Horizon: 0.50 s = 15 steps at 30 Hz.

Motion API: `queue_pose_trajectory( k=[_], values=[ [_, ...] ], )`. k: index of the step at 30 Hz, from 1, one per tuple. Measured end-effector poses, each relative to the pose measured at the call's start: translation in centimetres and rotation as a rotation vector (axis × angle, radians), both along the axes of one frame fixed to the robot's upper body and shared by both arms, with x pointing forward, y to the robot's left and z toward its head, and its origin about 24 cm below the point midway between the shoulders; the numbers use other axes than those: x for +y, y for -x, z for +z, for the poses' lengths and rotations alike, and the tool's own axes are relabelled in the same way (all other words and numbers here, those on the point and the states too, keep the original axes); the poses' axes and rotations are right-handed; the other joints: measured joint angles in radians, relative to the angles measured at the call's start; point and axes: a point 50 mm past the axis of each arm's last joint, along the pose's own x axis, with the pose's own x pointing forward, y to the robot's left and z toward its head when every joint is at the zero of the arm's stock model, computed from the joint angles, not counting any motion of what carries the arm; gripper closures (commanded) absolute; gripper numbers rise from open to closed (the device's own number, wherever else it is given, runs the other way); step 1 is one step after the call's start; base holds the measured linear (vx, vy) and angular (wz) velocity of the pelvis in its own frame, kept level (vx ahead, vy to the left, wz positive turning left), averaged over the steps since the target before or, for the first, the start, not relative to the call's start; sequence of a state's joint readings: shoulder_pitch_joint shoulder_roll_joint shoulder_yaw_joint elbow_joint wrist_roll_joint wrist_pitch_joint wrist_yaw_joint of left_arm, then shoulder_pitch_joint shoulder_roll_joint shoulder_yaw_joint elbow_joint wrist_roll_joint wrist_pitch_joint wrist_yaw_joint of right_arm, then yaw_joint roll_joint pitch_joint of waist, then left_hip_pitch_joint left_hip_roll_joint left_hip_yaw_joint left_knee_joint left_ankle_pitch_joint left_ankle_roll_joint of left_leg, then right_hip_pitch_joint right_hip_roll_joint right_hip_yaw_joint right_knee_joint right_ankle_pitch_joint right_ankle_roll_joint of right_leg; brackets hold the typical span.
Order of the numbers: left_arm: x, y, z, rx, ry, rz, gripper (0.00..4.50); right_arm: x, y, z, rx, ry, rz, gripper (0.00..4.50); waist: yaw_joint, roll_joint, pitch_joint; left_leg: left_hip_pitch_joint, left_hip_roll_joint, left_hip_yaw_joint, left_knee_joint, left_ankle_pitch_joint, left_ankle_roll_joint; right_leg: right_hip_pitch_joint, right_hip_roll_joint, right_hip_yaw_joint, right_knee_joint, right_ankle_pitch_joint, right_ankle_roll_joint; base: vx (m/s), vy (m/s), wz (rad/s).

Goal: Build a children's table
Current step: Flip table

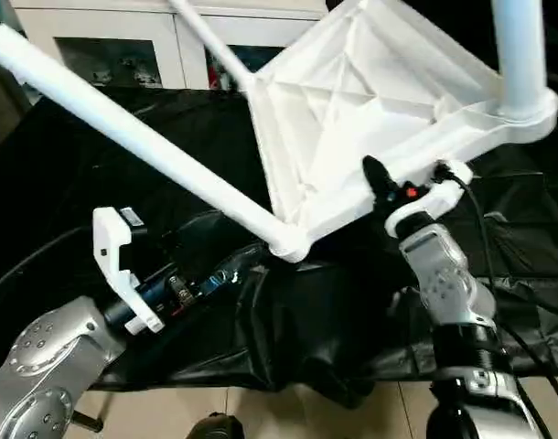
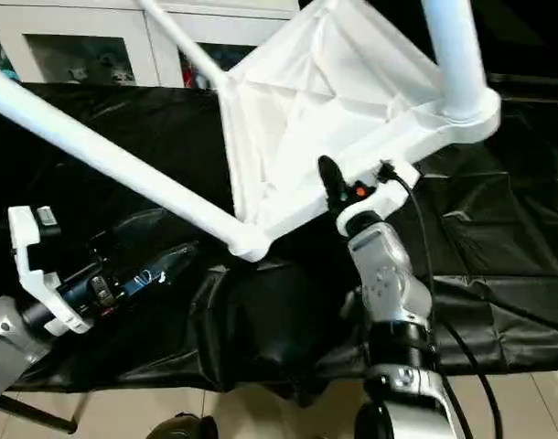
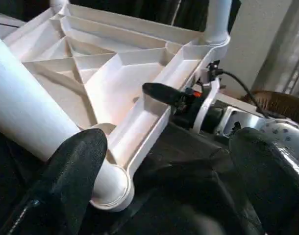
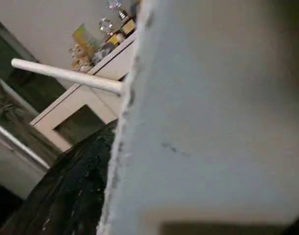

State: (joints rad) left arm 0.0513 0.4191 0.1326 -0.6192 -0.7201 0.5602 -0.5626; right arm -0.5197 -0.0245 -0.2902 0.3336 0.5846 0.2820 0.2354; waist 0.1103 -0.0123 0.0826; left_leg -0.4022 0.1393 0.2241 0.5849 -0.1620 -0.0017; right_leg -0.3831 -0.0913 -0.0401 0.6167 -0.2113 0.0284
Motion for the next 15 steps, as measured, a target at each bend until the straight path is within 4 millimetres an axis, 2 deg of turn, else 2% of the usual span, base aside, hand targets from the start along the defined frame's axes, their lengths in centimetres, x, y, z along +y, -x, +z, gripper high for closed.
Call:
queue_pose_trajectory(
  k=[15],
  values=[
    [-0.5,-0.8,0.8,-0.073,-0.094,0.005,0.00,-1.2,1.1,2.9,-0.093,0.366,-0.118,2.46,0.000,-0.017,-0.014,0.005,0.000,0.000,0.000,0.000,0.000,0.001,0.001,0.001,-0.004,-0.006,0.010,0.000,0.000,0.00]
  ],
)
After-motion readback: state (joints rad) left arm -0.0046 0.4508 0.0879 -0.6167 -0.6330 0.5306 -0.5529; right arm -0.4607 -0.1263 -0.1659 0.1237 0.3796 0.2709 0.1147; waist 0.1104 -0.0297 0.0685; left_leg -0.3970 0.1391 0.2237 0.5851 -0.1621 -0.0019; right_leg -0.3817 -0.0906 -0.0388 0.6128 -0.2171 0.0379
